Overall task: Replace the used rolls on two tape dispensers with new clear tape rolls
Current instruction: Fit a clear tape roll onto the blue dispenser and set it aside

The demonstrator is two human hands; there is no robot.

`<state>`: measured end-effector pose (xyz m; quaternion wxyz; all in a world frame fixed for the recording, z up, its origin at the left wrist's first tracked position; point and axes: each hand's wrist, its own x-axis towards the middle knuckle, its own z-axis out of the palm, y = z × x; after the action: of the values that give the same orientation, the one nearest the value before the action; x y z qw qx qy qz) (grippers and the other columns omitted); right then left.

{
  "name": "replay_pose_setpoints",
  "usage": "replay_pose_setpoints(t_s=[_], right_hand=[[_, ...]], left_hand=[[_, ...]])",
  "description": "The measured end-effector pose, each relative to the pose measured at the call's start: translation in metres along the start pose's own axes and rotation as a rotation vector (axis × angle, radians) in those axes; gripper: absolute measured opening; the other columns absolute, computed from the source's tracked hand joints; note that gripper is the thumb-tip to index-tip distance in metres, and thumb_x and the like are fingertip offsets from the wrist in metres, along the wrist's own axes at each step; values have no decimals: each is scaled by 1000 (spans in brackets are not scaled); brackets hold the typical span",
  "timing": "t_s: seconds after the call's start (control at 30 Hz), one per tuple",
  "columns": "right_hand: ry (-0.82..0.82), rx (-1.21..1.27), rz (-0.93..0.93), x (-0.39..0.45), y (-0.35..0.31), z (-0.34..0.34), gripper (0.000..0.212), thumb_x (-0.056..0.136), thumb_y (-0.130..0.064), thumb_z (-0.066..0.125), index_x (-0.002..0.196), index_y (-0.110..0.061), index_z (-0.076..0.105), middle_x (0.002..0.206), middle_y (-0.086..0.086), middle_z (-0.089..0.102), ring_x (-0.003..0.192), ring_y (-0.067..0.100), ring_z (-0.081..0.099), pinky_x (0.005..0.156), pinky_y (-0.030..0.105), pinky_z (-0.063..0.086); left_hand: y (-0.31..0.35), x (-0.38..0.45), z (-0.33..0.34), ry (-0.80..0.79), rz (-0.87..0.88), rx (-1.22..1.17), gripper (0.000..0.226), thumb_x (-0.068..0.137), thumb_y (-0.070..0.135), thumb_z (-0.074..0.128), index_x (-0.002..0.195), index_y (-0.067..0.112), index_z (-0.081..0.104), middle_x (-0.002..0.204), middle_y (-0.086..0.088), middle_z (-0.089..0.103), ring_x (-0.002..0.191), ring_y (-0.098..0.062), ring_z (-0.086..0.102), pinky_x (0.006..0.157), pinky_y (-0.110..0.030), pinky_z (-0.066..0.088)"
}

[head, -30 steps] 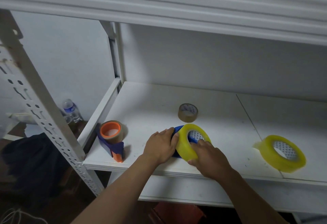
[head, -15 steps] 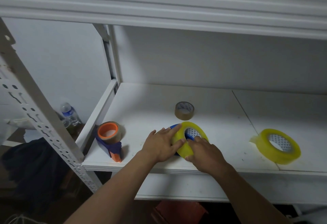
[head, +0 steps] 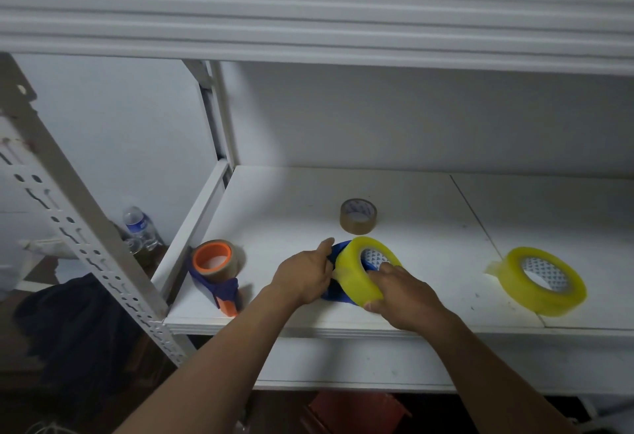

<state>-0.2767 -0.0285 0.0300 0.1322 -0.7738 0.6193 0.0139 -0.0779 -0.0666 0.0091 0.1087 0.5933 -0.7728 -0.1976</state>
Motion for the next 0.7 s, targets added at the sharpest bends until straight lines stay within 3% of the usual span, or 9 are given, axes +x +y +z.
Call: replay_pose_setpoints(t_s=[0.13,0.4,0.57,0.7], right_hand=[[30,102,-22,-3,9,7,49,87,-47,57,131,-32,44,134,-3,44,118,20,46,85,34,44],[84,60,-115,-3,19,20,48,89,-50,53,128,-25,45,134,-5,45,119,19,40,93,34,38],[77,100,-132,-5,24,25,47,91,-50,51,130,-26,42,129,-8,50,118,19,37,94,36,33],[53,180,-185,-7,30,23,46,89,-47,56,128,-24,46,124,-4,55,112,20,49,93,35,38]], left_hand=[[-13,-3,6,36,98,-49,46,90,26,43,135,20,45,127,-5,59,108,-32,56,84,-40,47],[-11,11,8,56,55,16,56,93,36,51,146,24,37,140,-7,47,120,-31,50,94,-39,45],[-11,25,-3,-57,-15,-27,66,88,40,59,147,23,35,137,-8,55,122,-27,52,100,-39,44],[-11,33,-12,-227,-131,-127,70,83,46,65,144,25,40,132,-4,59,119,-25,55,100,-36,44]])
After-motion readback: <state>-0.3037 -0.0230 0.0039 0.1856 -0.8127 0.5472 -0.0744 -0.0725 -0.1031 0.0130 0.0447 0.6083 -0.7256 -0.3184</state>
